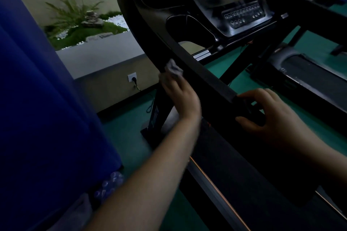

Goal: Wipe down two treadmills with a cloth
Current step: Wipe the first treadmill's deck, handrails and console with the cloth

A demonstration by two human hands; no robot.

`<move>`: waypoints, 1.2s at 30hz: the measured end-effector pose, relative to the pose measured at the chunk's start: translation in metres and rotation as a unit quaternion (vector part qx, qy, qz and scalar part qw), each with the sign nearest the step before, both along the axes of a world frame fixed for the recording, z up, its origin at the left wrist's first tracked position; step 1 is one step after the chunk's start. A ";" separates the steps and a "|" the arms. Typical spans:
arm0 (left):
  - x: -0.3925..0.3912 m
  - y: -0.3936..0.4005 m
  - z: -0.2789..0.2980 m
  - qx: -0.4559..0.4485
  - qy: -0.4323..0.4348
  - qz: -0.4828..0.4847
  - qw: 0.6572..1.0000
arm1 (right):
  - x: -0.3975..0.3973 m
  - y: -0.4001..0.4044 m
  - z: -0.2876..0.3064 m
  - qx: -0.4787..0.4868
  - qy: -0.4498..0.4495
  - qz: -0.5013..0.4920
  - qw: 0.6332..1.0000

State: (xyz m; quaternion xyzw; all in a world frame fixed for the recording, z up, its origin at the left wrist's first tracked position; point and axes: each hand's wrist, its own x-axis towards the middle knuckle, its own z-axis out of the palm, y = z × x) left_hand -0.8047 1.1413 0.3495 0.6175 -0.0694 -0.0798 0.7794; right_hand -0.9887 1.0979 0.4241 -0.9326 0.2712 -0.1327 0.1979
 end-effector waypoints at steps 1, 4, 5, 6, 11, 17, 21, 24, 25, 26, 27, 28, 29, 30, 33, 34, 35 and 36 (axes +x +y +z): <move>-0.021 0.003 -0.004 -0.011 0.002 -0.011 1.000 | 0.000 0.000 0.000 0.001 -0.002 0.002 1.000; -0.008 -0.003 0.003 0.026 -0.013 -0.016 0.999 | 0.001 -0.002 0.000 0.008 -0.002 0.008 1.000; 0.011 -0.005 0.012 0.053 -0.047 -0.001 0.998 | 0.001 -0.002 0.000 0.008 -0.002 0.007 1.000; 0.031 -0.007 0.021 0.079 -0.088 0.018 0.993 | 0.000 -0.002 0.000 0.009 -0.002 0.005 1.000; 0.138 -0.020 0.060 0.119 -0.090 0.037 0.988 | 0.001 -0.002 -0.001 0.005 -0.012 0.003 1.000; 0.085 -0.016 0.044 0.067 -0.092 0.050 0.992 | -0.002 -0.002 -0.001 0.015 -0.015 0.012 1.000; -0.003 -0.003 0.009 0.060 -0.079 0.005 0.995 | -0.002 -0.003 0.000 0.029 -0.024 0.013 0.999; -0.060 0.009 -0.002 0.062 -0.066 -0.016 0.996 | -0.006 -0.003 0.000 0.033 -0.032 0.010 0.999; -0.080 0.016 -0.001 0.069 -0.068 -0.028 0.995 | -0.009 -0.002 0.001 0.030 -0.031 0.009 0.999; -0.100 0.023 0.001 0.075 -0.063 -0.047 0.994 | -0.013 -0.002 0.002 0.027 -0.030 0.008 0.999; -0.116 0.031 0.000 0.077 -0.056 -0.068 0.993 | -0.017 -0.002 0.003 0.025 -0.030 0.009 0.999; -0.129 0.036 0.002 0.075 -0.053 -0.084 0.992 | -0.022 -0.001 0.004 0.023 -0.030 0.011 0.999; -0.133 0.039 0.002 0.075 -0.055 -0.086 0.992 | -0.028 -0.001 0.005 0.023 -0.030 0.013 0.999; -0.128 0.039 0.002 0.076 -0.059 -0.082 0.992 | -0.034 -0.001 0.006 0.025 -0.033 0.016 0.999; -0.083 0.020 0.004 0.094 -0.012 -0.032 0.995 | -0.056 -0.004 0.004 0.047 -0.050 0.025 0.997; -0.064 0.013 0.009 0.099 -0.013 -0.016 0.995 | -0.064 -0.004 0.002 0.062 -0.059 0.028 0.996; -0.046 0.007 0.011 0.104 -0.015 0.003 0.994 | -0.070 -0.004 0.000 0.075 -0.070 0.030 0.994; -0.033 0.001 0.015 0.102 -0.018 0.021 0.994 | -0.075 -0.004 -0.003 0.084 -0.081 0.031 0.993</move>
